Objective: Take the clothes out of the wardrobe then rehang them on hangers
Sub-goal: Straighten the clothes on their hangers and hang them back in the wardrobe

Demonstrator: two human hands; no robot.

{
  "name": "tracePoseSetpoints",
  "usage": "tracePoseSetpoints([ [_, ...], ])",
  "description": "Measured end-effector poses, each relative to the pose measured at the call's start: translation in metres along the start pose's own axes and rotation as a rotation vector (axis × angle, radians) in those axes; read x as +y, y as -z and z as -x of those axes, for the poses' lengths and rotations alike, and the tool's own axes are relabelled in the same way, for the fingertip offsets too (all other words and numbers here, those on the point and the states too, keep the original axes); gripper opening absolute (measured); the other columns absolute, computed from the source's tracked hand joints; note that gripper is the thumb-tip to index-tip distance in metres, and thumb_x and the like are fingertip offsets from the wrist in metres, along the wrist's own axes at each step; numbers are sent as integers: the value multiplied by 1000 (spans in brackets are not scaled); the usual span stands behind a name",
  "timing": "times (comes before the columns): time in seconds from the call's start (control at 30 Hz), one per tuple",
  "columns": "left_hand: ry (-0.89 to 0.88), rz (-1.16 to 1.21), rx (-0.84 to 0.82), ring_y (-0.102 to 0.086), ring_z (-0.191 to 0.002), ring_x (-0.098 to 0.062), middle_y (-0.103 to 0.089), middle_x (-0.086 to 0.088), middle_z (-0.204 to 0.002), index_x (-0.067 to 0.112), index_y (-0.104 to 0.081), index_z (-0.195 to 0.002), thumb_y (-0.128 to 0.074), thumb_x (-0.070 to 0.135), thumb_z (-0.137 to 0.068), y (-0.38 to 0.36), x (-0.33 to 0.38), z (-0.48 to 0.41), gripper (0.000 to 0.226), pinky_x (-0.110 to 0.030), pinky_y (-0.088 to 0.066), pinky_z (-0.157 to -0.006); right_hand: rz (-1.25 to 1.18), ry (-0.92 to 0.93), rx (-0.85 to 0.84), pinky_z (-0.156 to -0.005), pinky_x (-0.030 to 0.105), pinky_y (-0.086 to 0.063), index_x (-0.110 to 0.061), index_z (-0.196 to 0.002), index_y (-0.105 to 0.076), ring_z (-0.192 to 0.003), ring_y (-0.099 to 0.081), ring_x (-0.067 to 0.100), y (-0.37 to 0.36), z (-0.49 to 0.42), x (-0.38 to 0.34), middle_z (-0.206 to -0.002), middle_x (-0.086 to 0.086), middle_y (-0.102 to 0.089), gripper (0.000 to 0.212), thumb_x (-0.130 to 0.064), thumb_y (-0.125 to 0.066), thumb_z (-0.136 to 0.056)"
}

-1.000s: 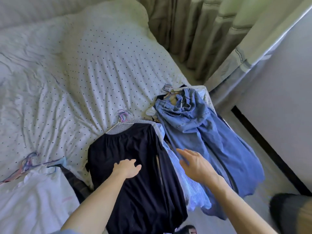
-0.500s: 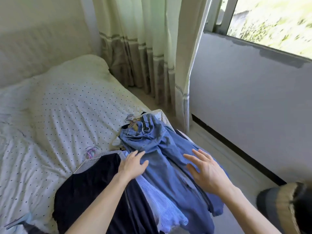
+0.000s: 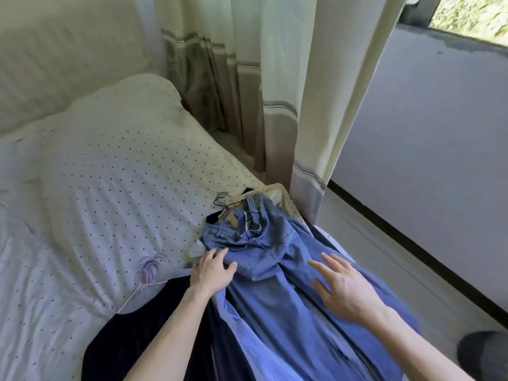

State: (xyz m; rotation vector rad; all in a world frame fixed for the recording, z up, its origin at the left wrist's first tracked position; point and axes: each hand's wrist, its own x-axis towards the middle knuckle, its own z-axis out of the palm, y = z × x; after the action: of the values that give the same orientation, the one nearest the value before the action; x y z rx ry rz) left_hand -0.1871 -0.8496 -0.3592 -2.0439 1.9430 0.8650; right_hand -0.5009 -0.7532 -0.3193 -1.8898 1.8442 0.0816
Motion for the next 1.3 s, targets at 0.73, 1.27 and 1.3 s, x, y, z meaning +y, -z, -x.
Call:
tracePoseSetpoints([
  [0.73, 383, 355, 25, -57, -112, -36, -57, -14, -118, 17, -51, -128, -86, 26, -64, -31, -79, -260, 74, -38, -50, -84, 25, -144, -474, -113, 52, -32, -51, -152, 10, -153, 4, 29, -134, -170, 14, -166, -9, 9, 74, -53, -37, -95],
  [1.27, -154, 382, 95, -47, -66, -19, -51, 5, -68, 31, -43, -75, -64, 26, -67, 15, 34, -39, 23, -24, -33, -54, -672, -263, -39, -95, 17, -40, -25, -146, -43, -126, -54, 9, -8, -81, -55, -139, -5, -57, 56, -51, -53, -97],
  [1.3, -211, 386, 80, -48, -69, -19, -51, 6, -73, 31, -41, -76, -61, 30, -67, 11, 47, -21, 21, -29, -35, -58, -774, -284, -12, -86, 12, -43, -26, -143, -46, -119, -58, 6, 1, -73, -58, -135, -7, -59, 54, -51, -55, -96],
])
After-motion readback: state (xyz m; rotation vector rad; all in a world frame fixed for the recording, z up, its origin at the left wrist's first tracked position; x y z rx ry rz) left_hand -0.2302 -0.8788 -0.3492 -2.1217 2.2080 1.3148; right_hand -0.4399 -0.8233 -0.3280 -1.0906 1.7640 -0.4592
